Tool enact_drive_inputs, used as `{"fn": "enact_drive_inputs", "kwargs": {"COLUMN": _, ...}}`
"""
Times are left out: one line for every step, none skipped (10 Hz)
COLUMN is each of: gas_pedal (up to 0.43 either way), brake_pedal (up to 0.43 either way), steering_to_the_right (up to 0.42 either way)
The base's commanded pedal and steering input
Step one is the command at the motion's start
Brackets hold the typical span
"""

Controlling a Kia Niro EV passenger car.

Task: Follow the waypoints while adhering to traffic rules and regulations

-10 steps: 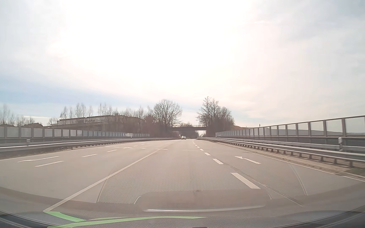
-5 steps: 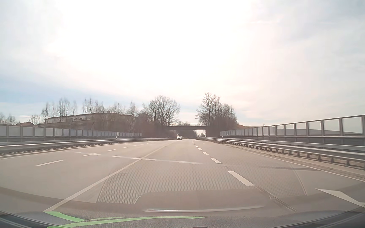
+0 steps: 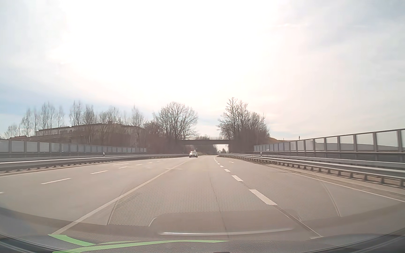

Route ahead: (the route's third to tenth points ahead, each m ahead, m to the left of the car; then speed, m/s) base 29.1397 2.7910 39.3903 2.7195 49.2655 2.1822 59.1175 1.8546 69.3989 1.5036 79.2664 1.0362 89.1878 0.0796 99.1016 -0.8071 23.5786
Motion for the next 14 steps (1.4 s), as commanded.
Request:
{"fn": "enact_drive_inputs", "kwargs": {"gas_pedal": 0.260, "brake_pedal": 0.000, "steering_to_the_right": 0.003}}
{"fn": "enact_drive_inputs", "kwargs": {"gas_pedal": 0.260, "brake_pedal": 0.000, "steering_to_the_right": 0.003}}
{"fn": "enact_drive_inputs", "kwargs": {"gas_pedal": 0.260, "brake_pedal": 0.000, "steering_to_the_right": 0.003}}
{"fn": "enact_drive_inputs", "kwargs": {"gas_pedal": 0.260, "brake_pedal": 0.000, "steering_to_the_right": 0.003}}
{"fn": "enact_drive_inputs", "kwargs": {"gas_pedal": 0.260, "brake_pedal": 0.000, "steering_to_the_right": 0.003}}
{"fn": "enact_drive_inputs", "kwargs": {"gas_pedal": 0.260, "brake_pedal": 0.000, "steering_to_the_right": 0.003}}
{"fn": "enact_drive_inputs", "kwargs": {"gas_pedal": 0.260, "brake_pedal": 0.000, "steering_to_the_right": 0.003}}
{"fn": "enact_drive_inputs", "kwargs": {"gas_pedal": 0.260, "brake_pedal": 0.000, "steering_to_the_right": 0.002}}
{"fn": "enact_drive_inputs", "kwargs": {"gas_pedal": 0.260, "brake_pedal": 0.000, "steering_to_the_right": 0.002}}
{"fn": "enact_drive_inputs", "kwargs": {"gas_pedal": 0.260, "brake_pedal": 0.000, "steering_to_the_right": 0.003}}
{"fn": "enact_drive_inputs", "kwargs": {"gas_pedal": 0.260, "brake_pedal": 0.000, "steering_to_the_right": 0.002}}
{"fn": "enact_drive_inputs", "kwargs": {"gas_pedal": 0.260, "brake_pedal": 0.000, "steering_to_the_right": 0.003}}
{"fn": "enact_drive_inputs", "kwargs": {"gas_pedal": 0.260, "brake_pedal": 0.000, "steering_to_the_right": 0.003}}
{"fn": "enact_drive_inputs", "kwargs": {"gas_pedal": 0.260, "brake_pedal": 0.000, "steering_to_the_right": 0.003}}
